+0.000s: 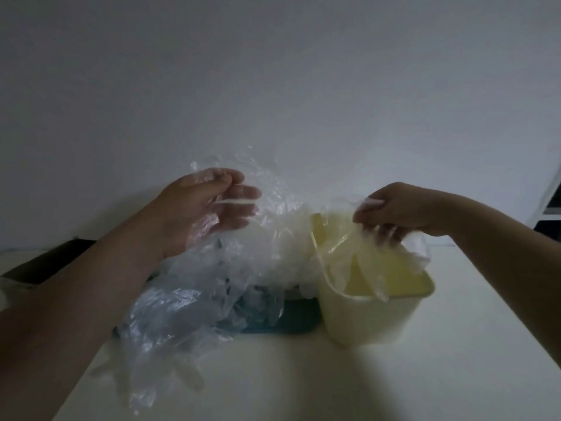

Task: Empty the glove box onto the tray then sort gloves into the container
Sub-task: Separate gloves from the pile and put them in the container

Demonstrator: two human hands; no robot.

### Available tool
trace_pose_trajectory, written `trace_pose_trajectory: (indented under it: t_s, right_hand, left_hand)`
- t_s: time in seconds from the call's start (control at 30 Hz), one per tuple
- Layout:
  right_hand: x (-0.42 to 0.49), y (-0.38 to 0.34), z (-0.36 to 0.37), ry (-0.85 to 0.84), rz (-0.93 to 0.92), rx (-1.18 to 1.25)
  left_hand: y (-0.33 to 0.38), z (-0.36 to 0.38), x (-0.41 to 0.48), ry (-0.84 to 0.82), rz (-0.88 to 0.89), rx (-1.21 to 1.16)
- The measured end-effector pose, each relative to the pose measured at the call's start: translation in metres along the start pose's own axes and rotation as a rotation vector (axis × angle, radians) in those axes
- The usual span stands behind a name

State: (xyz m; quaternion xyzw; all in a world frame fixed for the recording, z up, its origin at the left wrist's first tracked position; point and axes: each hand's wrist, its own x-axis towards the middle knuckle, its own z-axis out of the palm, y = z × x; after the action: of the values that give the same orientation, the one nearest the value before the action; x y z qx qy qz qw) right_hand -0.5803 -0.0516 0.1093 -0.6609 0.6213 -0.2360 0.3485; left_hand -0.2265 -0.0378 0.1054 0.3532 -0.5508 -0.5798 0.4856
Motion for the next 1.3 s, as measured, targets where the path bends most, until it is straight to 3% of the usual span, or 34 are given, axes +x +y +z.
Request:
trace_pose_trajectory:
  t_s: [0.1,0.2,0.33,0.47,0.57,0.7,0.77,0.87,1.0,1.3]
  right_hand:
    - [0.019,0.006,0.019,0.087,0.033,-0.109]
    - [0.038,0.011,0.038,0.173,-0.027,-0.378]
    - [0.049,0.016,0.055,0.135,0.041,-0.517]
    - [0.058,0.018,0.041,0.129,-0.004,-0.430]
    - [0.049,0.012,0.013,0.320,-0.075,-0.198]
    - [0.033,0.018,-0.017,0.593,-0.043,-0.184]
    - [0.021,0.018,-0.019,0.616,-0.065,-0.142]
    - [-0.002,0.003,-0.005,0.354,-0.070,-0.201]
    - [-0.013,-0.011,0.031,-0.105,0.110,-0.476]
    - [0.013,-0.005,0.090,-0.400,0.207,-0.898]
  left_hand:
    - [0.006,0.006,-0.003,-0.047,0.005,-0.006]
    - [0.008,0.016,-0.002,-0.089,-0.004,-0.001]
    - [0.004,0.039,0.009,-0.145,-0.030,-0.012]
    - [-0.007,0.067,0.030,-0.202,-0.104,0.014]
    - [-0.023,0.092,0.053,-0.160,-0.185,0.065]
    - [-0.048,0.123,0.080,-0.083,-0.285,0.151]
    - [-0.058,0.136,0.090,-0.018,-0.296,0.228]
    - [-0.067,0.151,0.100,0.029,-0.278,0.373]
    - [-0.067,0.149,0.103,0.135,-0.189,0.486]
    - [-0.053,0.094,0.063,0.276,0.029,0.503]
